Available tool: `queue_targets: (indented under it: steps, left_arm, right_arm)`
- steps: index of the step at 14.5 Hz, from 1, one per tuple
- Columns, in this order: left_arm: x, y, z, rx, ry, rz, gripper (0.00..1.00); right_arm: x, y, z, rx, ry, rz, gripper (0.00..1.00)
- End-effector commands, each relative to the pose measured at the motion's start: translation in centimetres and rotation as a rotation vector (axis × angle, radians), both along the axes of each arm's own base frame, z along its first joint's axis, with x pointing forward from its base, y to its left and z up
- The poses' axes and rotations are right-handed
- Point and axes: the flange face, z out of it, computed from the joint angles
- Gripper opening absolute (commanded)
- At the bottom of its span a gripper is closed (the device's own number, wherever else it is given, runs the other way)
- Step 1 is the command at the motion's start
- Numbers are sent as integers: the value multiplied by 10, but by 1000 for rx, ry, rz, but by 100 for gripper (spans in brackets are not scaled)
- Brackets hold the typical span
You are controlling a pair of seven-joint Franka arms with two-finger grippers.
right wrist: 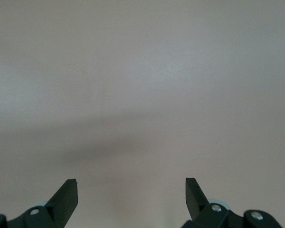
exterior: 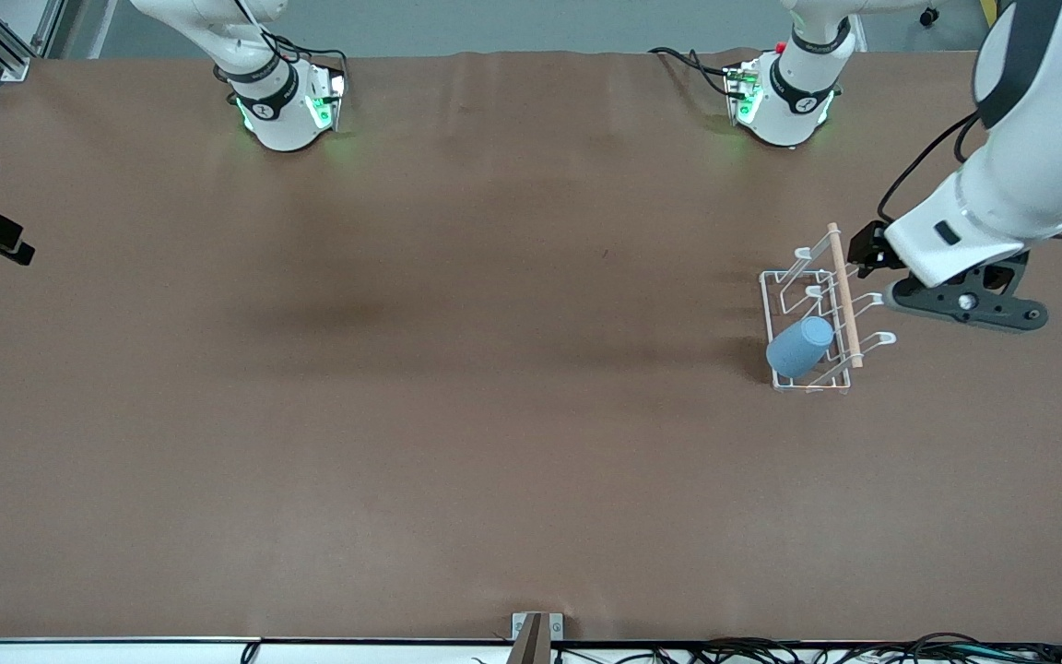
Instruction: Hang cup on cup holder
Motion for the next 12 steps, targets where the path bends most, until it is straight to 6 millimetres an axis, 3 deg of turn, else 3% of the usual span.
queue_targets:
  steps: [1,9,12]
  left_arm:
    - [-13,20,31,-57,-64,68,95]
    - [-61,46,94,-163,-147,148,100]
    - [-61,47,98,-160,-150,153,100]
  right_arm:
    - [-5,2,4,8,-3,-4,100]
    - [-5,0,4,8,-2,-5,100]
    - [-5,0,4,8,-2,-5,100]
